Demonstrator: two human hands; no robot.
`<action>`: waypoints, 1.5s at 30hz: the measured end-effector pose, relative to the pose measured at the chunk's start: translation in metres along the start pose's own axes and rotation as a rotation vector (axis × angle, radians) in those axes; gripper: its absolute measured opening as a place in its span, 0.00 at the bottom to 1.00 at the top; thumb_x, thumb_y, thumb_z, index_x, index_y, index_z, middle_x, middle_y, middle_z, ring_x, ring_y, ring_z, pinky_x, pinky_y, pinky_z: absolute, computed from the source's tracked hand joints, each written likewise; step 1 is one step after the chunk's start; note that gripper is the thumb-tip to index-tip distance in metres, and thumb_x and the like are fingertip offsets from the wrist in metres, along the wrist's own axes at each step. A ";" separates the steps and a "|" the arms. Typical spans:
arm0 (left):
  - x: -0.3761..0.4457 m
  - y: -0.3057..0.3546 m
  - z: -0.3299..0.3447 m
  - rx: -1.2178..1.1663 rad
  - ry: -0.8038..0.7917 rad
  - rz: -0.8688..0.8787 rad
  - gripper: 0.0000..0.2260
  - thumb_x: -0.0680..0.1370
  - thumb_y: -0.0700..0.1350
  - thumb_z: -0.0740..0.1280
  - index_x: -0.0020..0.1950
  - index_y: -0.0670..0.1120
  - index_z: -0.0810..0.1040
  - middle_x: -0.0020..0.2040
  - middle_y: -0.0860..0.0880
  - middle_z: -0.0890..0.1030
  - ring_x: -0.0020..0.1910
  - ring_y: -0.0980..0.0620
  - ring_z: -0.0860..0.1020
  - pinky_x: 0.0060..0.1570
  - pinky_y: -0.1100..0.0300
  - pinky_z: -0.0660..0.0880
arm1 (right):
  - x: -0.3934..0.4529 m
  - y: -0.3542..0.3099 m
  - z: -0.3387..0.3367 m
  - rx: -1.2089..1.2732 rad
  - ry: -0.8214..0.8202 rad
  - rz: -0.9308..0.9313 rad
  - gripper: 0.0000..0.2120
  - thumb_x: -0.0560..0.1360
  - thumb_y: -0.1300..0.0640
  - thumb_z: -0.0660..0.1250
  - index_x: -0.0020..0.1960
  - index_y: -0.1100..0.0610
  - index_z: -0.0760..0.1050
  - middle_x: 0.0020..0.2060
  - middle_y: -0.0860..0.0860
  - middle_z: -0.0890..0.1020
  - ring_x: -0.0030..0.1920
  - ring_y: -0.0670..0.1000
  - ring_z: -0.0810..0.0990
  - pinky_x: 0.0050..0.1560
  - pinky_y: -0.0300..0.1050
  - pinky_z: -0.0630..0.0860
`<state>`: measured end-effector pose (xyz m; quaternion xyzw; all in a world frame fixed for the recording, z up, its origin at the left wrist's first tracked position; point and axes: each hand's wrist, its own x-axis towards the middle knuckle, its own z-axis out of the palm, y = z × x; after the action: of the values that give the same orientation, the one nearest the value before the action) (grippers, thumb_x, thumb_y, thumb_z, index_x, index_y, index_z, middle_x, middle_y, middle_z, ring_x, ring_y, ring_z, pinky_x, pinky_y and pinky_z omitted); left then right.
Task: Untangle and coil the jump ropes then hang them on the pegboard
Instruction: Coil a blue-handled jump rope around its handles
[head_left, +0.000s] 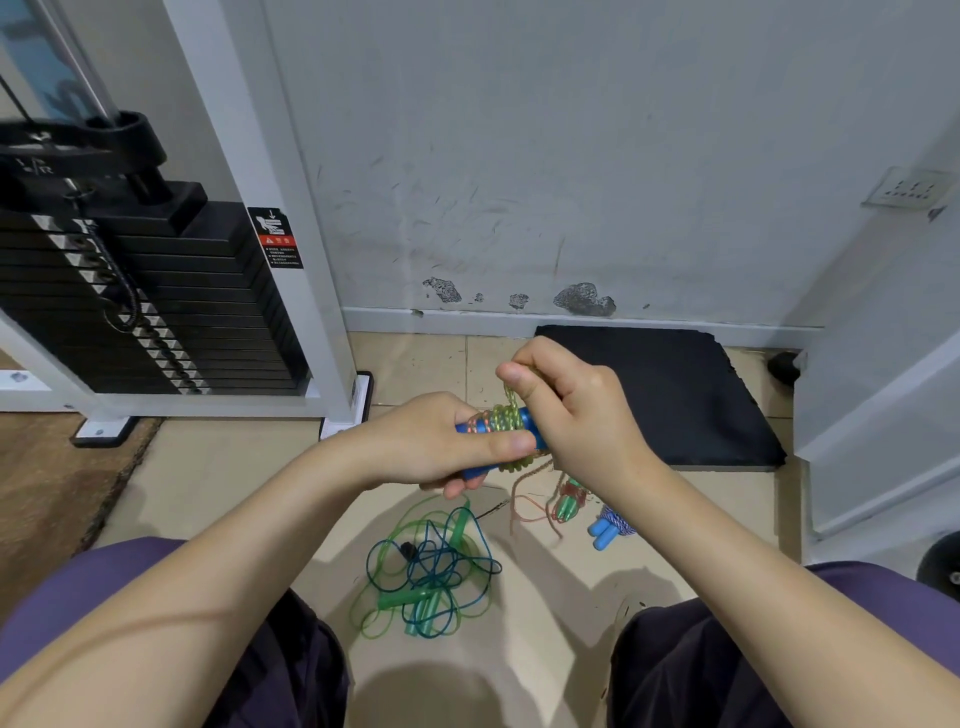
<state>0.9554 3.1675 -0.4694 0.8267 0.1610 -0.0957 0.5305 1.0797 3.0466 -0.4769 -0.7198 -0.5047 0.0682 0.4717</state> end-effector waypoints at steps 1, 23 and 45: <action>0.002 -0.001 0.001 0.017 0.058 0.003 0.26 0.69 0.69 0.69 0.25 0.48 0.72 0.22 0.49 0.74 0.23 0.54 0.69 0.33 0.63 0.69 | 0.001 0.000 0.000 0.006 -0.004 0.019 0.11 0.79 0.53 0.65 0.38 0.53 0.72 0.27 0.46 0.71 0.30 0.45 0.69 0.33 0.37 0.65; 0.006 -0.002 -0.005 -0.303 0.364 0.101 0.20 0.77 0.56 0.67 0.31 0.45 0.72 0.22 0.50 0.72 0.21 0.56 0.66 0.24 0.68 0.62 | 0.005 0.002 -0.009 0.689 -0.301 0.390 0.17 0.72 0.53 0.73 0.57 0.55 0.71 0.30 0.51 0.75 0.26 0.47 0.65 0.27 0.38 0.61; 0.007 -0.015 -0.025 -0.275 0.433 -0.148 0.24 0.77 0.61 0.65 0.39 0.41 0.80 0.27 0.47 0.74 0.20 0.54 0.64 0.23 0.66 0.60 | -0.001 -0.003 -0.023 -0.242 -0.167 -0.120 0.09 0.79 0.50 0.65 0.44 0.53 0.78 0.29 0.43 0.73 0.31 0.46 0.73 0.33 0.48 0.72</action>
<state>0.9559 3.1967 -0.4737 0.7341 0.3423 0.0676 0.5826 1.0902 3.0319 -0.4630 -0.7318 -0.5888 0.0383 0.3409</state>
